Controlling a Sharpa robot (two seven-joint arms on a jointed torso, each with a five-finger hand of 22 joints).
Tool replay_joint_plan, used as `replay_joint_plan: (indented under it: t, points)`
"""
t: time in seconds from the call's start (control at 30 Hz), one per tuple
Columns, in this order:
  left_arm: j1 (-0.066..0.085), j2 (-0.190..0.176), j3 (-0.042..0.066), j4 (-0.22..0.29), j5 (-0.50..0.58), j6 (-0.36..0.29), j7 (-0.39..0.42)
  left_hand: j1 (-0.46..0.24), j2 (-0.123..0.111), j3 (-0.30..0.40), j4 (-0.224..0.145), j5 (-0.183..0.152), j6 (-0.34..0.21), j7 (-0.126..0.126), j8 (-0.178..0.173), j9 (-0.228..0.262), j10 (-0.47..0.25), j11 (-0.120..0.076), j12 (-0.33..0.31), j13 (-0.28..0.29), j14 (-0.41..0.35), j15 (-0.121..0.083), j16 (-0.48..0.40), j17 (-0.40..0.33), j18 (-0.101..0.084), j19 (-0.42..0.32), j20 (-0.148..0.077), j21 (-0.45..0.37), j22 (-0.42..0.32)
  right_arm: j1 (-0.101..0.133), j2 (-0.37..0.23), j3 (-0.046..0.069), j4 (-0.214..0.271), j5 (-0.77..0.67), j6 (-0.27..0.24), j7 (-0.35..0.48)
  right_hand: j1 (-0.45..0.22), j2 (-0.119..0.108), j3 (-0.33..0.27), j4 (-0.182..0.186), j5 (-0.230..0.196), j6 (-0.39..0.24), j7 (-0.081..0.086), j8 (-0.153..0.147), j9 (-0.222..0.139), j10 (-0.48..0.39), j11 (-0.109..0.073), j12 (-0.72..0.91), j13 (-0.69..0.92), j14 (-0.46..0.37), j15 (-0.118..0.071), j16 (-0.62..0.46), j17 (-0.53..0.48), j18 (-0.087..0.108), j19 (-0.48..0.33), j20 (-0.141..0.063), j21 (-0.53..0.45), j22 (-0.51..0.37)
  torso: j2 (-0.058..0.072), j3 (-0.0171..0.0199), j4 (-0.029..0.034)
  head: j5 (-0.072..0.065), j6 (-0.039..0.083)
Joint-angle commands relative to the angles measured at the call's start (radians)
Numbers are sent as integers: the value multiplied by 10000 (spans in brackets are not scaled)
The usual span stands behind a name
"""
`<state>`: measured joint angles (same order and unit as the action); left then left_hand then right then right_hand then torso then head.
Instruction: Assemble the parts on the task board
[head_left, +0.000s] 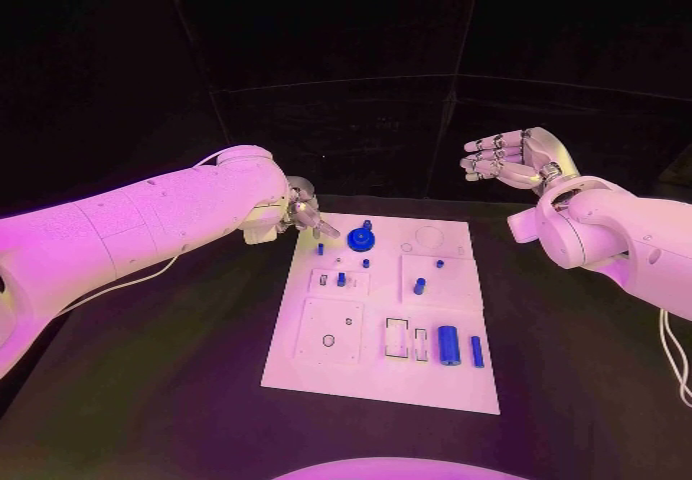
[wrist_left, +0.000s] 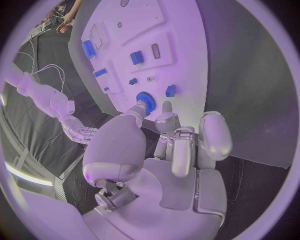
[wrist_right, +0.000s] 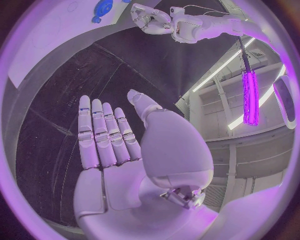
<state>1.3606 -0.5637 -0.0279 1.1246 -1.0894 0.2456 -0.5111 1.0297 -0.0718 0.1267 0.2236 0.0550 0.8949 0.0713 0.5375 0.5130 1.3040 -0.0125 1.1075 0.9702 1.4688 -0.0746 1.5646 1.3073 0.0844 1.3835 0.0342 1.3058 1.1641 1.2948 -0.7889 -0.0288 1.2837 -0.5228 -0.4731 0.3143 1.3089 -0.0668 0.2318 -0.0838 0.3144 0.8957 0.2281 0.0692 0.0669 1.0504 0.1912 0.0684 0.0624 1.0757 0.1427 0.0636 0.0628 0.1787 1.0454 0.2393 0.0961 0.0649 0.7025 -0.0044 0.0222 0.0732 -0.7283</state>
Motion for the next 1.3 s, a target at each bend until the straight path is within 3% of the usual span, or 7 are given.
replay_joint_plan:
  t: [0.03, 0.37, 0.77, 1.3]
  points:
    - [7, 214, -3, -457, -141, 554, -21, 33, 79, -97, 7, -48, -23, 2, -53, -28, 6, 87, 27, -2, 1020, 76, 62, 2634, 49, 12, 77, -26, 6, 24, 19, 7, 17, 44, 43, 98, -71, 3, -79, 7, 34, -74, 264, -25, -5, -72, -1, -9, -5, -57, 22, -13, -7, 38, 19, 56, -30, 9, 37, -23, -25, 30, 6]
    - [-20, 658, -10, -1309, -197, 676, -14, -16, 137, -320, 164, -55, 56, -14, -26, -88, 16, 77, 77, 20, 1020, 72, 62, 2634, 41, 44, 83, 7, 67, 24, 49, 7, 14, 44, 44, 98, -80, 11, -81, 9, 38, -73, 263, -24, -4, -71, -2, -8, -5, -56, 22, -12, -7, 39, 22, 57, -36, 10, 28, -10, -36, 51, -38]
    - [-110, 895, -98, -1598, -262, 909, -23, -70, 208, -745, 419, -63, 135, -44, 17, -167, 50, 52, 172, 82, 1020, 51, 62, 2634, 22, 99, 67, 70, 178, 24, 58, 7, -60, 43, 46, 105, -82, 18, -80, 8, 40, -73, 262, -24, -4, -70, -3, -8, -5, -55, 21, -12, -6, 40, 25, 57, -40, 10, 17, -10, -21, 56, -63]
    - [-207, 969, -114, -1589, -294, 1215, -55, 232, 418, -920, 416, -61, 209, -75, 88, -210, 53, 24, 204, 75, 1020, 28, 62, 2634, 17, 118, 45, 83, 216, 24, 52, 7, -98, 74, 61, 96, -79, 34, -75, 2, 48, -68, 258, -21, -3, -65, -7, -5, -4, -47, 17, -8, -5, 42, 33, 55, -46, 11, 18, -10, -19, 38, -81]
